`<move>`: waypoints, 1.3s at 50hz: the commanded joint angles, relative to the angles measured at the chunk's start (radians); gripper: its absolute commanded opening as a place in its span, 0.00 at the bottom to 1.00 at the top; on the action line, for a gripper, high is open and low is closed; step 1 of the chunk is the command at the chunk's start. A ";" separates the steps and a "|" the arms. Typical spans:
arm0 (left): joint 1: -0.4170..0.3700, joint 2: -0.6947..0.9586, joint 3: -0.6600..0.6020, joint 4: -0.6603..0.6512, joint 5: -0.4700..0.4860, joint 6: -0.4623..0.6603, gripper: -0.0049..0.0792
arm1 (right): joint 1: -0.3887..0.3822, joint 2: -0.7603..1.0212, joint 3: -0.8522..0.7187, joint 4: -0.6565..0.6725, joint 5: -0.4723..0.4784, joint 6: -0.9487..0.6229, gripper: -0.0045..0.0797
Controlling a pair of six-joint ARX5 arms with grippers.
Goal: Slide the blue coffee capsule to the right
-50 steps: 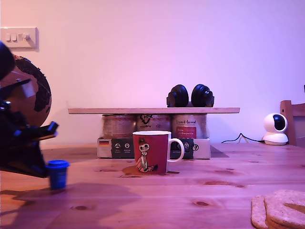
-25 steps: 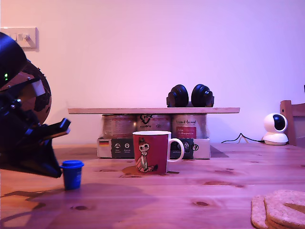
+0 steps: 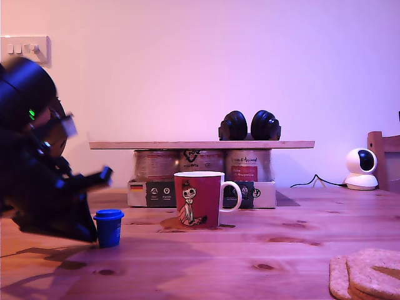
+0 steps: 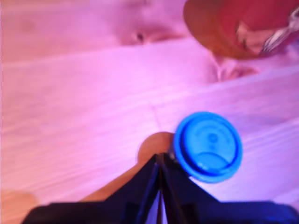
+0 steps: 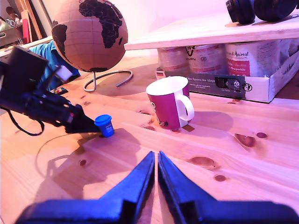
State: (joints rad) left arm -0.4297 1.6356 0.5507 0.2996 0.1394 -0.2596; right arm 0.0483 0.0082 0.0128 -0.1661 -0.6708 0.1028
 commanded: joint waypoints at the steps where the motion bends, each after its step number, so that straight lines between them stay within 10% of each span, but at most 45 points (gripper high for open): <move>1: -0.019 0.001 0.019 0.008 0.005 -0.004 0.04 | 0.005 -0.006 -0.005 0.000 -0.001 -0.005 0.04; 65: -0.150 0.099 0.138 0.022 -0.043 -0.055 0.04 | 0.005 -0.006 -0.005 0.004 -0.001 0.002 0.04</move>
State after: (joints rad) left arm -0.5720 1.7298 0.6727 0.3145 0.0986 -0.3115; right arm 0.0483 0.0082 0.0128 -0.1658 -0.6708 0.1040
